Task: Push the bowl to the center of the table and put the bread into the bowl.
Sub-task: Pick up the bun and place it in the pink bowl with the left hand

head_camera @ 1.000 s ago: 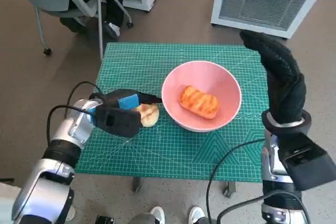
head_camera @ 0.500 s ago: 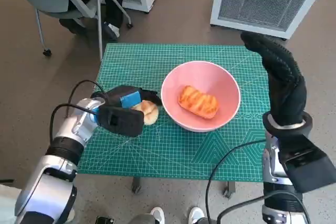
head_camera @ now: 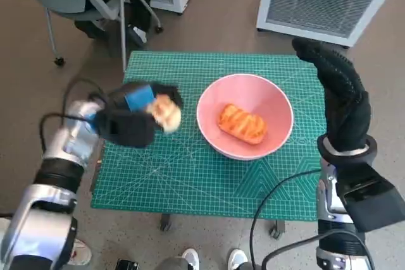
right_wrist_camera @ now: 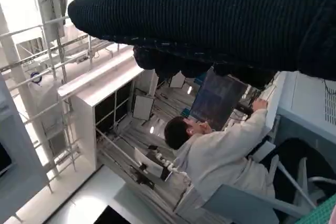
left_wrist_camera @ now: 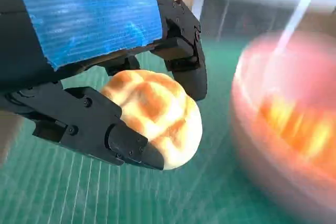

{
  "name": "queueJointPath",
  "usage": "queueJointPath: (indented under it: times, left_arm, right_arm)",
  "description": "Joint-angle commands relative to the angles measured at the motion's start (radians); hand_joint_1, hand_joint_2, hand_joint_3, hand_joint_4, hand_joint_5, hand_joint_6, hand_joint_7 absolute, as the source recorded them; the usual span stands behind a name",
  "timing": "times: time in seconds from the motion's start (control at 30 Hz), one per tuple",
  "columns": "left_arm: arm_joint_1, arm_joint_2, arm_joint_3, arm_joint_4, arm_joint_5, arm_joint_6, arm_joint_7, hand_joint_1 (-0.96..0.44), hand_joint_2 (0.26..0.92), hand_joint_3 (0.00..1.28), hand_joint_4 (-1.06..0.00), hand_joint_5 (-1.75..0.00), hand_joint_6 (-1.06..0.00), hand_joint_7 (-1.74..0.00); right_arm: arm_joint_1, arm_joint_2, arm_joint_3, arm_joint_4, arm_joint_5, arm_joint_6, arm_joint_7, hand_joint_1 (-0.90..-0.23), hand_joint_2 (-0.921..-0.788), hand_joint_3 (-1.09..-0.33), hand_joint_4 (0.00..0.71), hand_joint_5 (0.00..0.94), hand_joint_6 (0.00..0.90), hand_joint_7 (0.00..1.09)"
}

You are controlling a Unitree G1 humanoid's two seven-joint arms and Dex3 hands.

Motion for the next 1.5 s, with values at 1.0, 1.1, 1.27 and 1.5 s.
queueJointPath:
  times: [1.0, 1.1, 1.27, 1.5]
  left_arm:
    - [-0.093, -0.171, -0.112, -0.168, -0.002, -0.045, -0.081, -0.02, 0.851, 0.09, -0.33, -0.31, -0.38, -0.37]
    - [-0.099, -0.18, -0.139, -0.146, 0.033, -0.04, -0.079, -0.07, 0.843, 0.04, -0.26, -0.1, -0.35, -0.15]
    - [-0.1, -0.192, -0.165, -0.089, 0.067, -0.084, -0.058, -0.15, 0.834, 0.02, -0.18, -0.02, -0.32, -0.05]
    - [-0.102, -0.197, -0.165, -0.049, 0.063, -0.119, -0.048, -0.16, 0.829, 0.01, -0.13, 0.0, -0.31, -0.02]
  right_arm:
    - [0.0, 0.004, 0.01, 0.002, -0.01, 0.018, -0.005, -0.552, -0.921, -0.749, 0.287, 0.002, -0.001, 0.69]
    - [0.003, 0.0, 0.007, -0.007, -0.011, 0.017, -0.006, -0.552, -0.921, -0.748, 0.288, 0.002, -0.001, 0.69]
    - [0.01, -0.005, -0.002, -0.018, -0.01, 0.018, -0.009, -0.557, -0.921, -0.746, 0.288, 0.002, -0.001, 0.69]
    - [0.017, -0.01, -0.008, -0.031, -0.009, 0.032, -0.012, -0.575, -0.921, -0.739, 0.29, 0.003, 0.0, 0.7]
